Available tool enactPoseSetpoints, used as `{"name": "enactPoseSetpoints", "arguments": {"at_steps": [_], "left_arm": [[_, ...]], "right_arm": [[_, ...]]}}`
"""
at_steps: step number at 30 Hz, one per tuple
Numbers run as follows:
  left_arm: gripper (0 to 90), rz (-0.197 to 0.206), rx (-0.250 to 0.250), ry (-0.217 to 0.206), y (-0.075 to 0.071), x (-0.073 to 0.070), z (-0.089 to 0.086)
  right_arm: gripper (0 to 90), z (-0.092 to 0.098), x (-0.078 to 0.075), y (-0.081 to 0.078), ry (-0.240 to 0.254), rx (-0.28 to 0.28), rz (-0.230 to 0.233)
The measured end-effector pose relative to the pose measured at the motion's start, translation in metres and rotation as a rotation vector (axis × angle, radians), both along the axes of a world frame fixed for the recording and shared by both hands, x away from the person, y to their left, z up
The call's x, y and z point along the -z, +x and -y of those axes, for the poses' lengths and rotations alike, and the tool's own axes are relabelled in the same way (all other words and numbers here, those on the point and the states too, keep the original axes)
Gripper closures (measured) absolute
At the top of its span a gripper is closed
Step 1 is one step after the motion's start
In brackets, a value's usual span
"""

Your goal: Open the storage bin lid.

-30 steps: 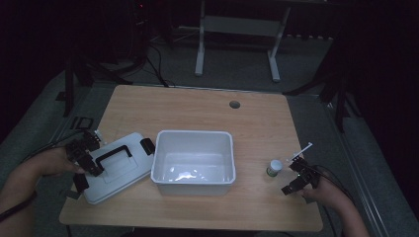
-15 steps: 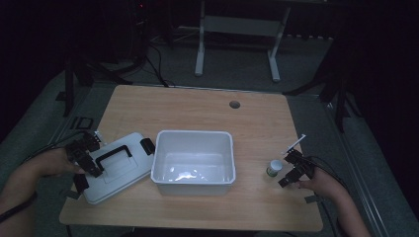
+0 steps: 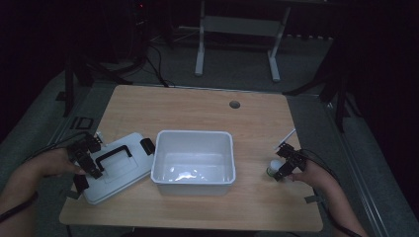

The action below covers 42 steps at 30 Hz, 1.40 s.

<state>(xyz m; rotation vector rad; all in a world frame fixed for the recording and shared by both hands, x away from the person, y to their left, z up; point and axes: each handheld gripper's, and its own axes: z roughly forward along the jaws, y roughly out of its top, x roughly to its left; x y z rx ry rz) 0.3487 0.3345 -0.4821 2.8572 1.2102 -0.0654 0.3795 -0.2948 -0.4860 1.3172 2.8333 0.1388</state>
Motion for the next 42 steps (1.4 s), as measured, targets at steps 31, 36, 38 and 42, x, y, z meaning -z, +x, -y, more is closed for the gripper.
{"name": "enactPoseSetpoints", "arguments": {"at_steps": [31,36,38,42], "left_arm": [[26.4,-0.009,0.019,-0.004,0.0,0.006,0.003],[26.4,-0.022,0.024,0.007,-0.001,0.006,0.002],[26.4,-0.016,0.023,0.003,-0.001,0.005,0.002],[26.4,-0.019,0.023,0.006,-0.001,0.005,0.003]], "right_arm": [[50.0,-0.026,0.007,0.017,-0.055,-0.108,0.004],[50.1,-0.026,-0.003,0.015,-0.056,-0.127,0.022],[50.1,-0.027,-0.006,0.014,-0.055,-0.14,0.02],[50.1,-0.029,-0.013,0.011,-0.069,-0.167,0.025]]}}
